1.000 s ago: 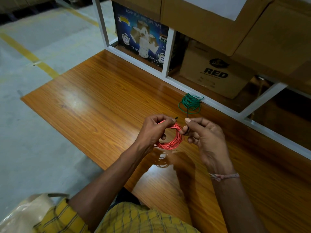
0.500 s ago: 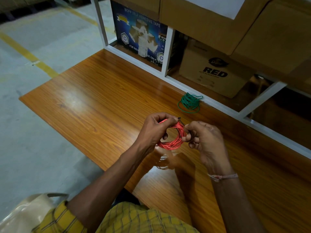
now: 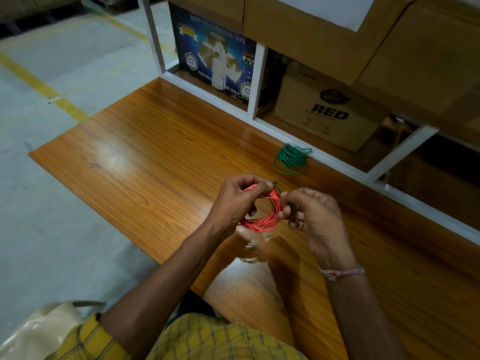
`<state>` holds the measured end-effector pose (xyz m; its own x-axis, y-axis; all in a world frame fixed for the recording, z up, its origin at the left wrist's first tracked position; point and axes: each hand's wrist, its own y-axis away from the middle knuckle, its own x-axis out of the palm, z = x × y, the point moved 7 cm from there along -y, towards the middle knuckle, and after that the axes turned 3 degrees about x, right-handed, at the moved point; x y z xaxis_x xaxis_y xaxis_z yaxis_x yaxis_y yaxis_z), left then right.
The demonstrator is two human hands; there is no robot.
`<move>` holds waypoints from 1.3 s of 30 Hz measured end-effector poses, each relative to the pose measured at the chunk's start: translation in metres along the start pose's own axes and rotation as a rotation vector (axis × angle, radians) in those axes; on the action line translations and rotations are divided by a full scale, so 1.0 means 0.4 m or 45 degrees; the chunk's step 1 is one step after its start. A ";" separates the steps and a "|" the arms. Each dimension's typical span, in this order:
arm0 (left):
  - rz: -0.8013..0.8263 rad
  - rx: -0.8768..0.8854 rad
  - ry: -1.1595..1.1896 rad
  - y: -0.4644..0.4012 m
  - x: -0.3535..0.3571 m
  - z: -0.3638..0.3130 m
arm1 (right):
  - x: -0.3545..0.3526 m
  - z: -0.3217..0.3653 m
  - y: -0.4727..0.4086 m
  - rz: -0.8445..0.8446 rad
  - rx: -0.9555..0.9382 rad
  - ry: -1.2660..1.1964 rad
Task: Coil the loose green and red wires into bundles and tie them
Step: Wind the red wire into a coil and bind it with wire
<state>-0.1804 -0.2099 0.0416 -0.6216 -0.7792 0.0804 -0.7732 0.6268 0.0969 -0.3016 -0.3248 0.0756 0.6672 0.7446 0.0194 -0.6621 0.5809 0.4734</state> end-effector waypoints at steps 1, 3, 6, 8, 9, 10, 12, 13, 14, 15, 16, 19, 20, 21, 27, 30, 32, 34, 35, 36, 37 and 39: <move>0.001 0.001 0.003 0.001 -0.001 0.000 | -0.001 0.000 0.000 -0.001 0.001 -0.004; -0.002 -0.004 0.010 0.001 -0.002 0.000 | -0.002 0.000 0.001 -0.001 0.000 -0.014; -0.012 -0.018 0.015 0.001 -0.002 0.003 | -0.005 -0.001 0.002 -0.001 0.003 -0.016; -0.015 -0.019 0.020 0.001 -0.002 0.003 | -0.003 -0.001 0.001 0.000 0.009 -0.020; -0.013 -0.017 0.020 0.001 -0.003 0.003 | -0.002 0.000 0.001 0.000 0.011 -0.022; -0.010 -0.015 0.019 0.001 -0.002 0.003 | -0.001 0.000 0.000 -0.001 0.013 -0.022; -0.008 -0.018 0.019 0.001 -0.002 0.003 | -0.001 -0.001 0.000 -0.002 0.013 -0.022; -0.010 -0.021 0.019 0.001 -0.002 0.004 | -0.002 -0.001 0.000 0.000 0.013 -0.022; -0.012 -0.023 0.016 0.000 -0.003 0.006 | -0.002 -0.002 0.001 0.002 0.013 -0.022; -0.011 -0.022 0.012 0.000 -0.003 0.006 | -0.002 -0.003 0.001 0.003 0.015 -0.024; -0.007 -0.019 0.005 0.000 -0.004 0.008 | -0.002 -0.004 0.000 0.002 0.017 -0.028; -0.004 -0.008 -0.014 -0.002 -0.004 0.011 | -0.002 -0.006 -0.001 -0.004 0.026 -0.049; -0.007 -0.009 -0.020 -0.003 -0.003 0.013 | -0.003 -0.007 -0.002 -0.007 0.026 -0.057; -0.009 -0.012 -0.024 -0.003 -0.003 0.014 | -0.004 -0.007 -0.002 -0.008 0.026 -0.062; -0.001 -0.004 -0.028 -0.004 -0.001 0.017 | -0.014 -0.015 -0.006 -0.033 0.041 -0.082; 0.001 0.005 -0.044 -0.005 0.003 0.016 | -0.012 -0.020 -0.005 -0.025 0.056 -0.083; 0.007 0.002 -0.046 -0.006 0.007 0.016 | -0.008 -0.020 -0.002 -0.006 0.054 -0.085; 0.007 -0.001 -0.042 -0.007 0.010 0.017 | -0.006 -0.018 0.001 0.013 0.045 -0.089; 0.005 0.000 -0.040 -0.006 0.011 0.017 | -0.007 -0.018 0.002 0.014 0.042 -0.091; 0.002 0.002 -0.036 -0.006 0.011 0.018 | -0.008 -0.018 0.002 0.009 0.041 -0.095; 0.002 0.004 -0.033 -0.006 0.012 0.017 | -0.010 -0.018 0.001 0.002 0.043 -0.100; 0.004 0.009 -0.034 -0.006 0.013 0.017 | -0.015 -0.020 -0.002 -0.012 0.054 -0.111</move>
<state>-0.1825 -0.2156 0.0351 -0.6274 -0.7768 0.0542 -0.7718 0.6295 0.0895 -0.3076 -0.3270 0.0678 0.7015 0.7070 0.0904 -0.6420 0.5717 0.5108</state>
